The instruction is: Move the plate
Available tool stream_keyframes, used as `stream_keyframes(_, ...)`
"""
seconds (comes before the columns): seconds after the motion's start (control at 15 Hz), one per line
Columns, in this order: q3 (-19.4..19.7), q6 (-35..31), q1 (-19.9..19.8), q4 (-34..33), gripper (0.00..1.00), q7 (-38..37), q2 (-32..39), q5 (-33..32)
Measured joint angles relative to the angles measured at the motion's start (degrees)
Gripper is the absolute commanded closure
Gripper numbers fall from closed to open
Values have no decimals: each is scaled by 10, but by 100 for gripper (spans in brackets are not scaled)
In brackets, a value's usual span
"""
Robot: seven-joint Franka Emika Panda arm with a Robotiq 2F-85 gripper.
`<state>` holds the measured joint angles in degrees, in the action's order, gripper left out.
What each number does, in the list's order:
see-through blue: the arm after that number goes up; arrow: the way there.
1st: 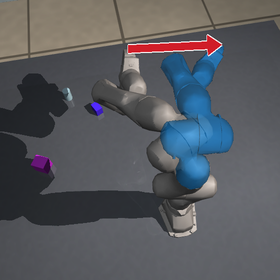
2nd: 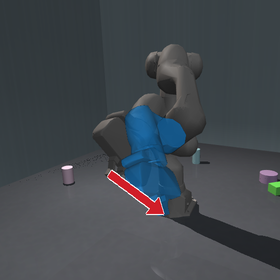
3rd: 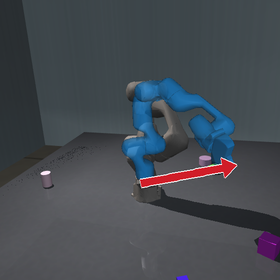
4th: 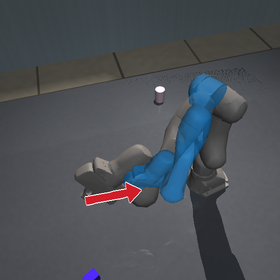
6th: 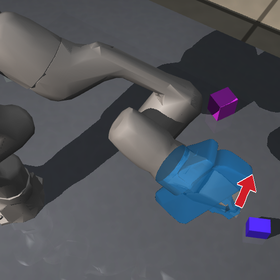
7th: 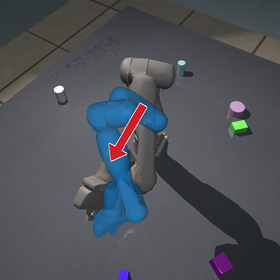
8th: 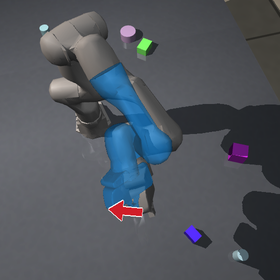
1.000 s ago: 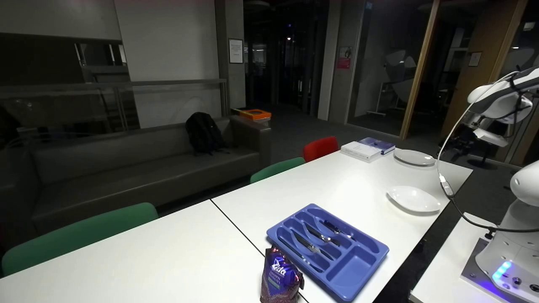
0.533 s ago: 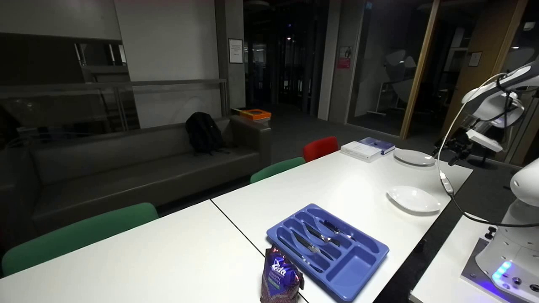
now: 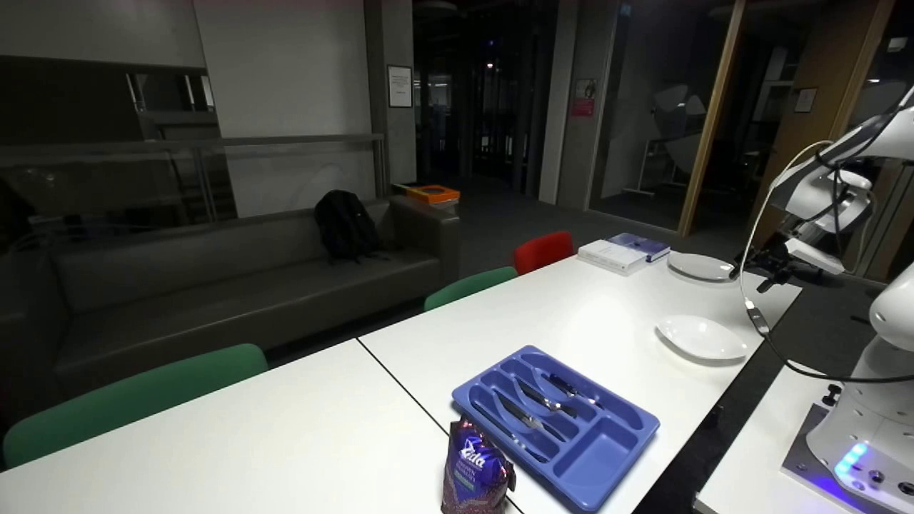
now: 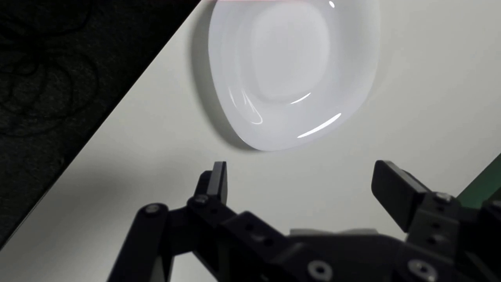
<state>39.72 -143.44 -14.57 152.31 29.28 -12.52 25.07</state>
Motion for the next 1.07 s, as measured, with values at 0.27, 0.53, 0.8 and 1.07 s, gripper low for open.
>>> stream_keyframes(0.27, 19, -1, 27, -22, 0, 74, 45, 83)
stream_keyframes(0.53, 22, -1, 36, -44, 0, 126, 91, 153)
stream_keyframes(0.8, 21, 4, 37, -65, 0, 158, 137, 206)
stream_keyframes(1.07, 8, 21, 29, -91, 0, 179, 185, 244)
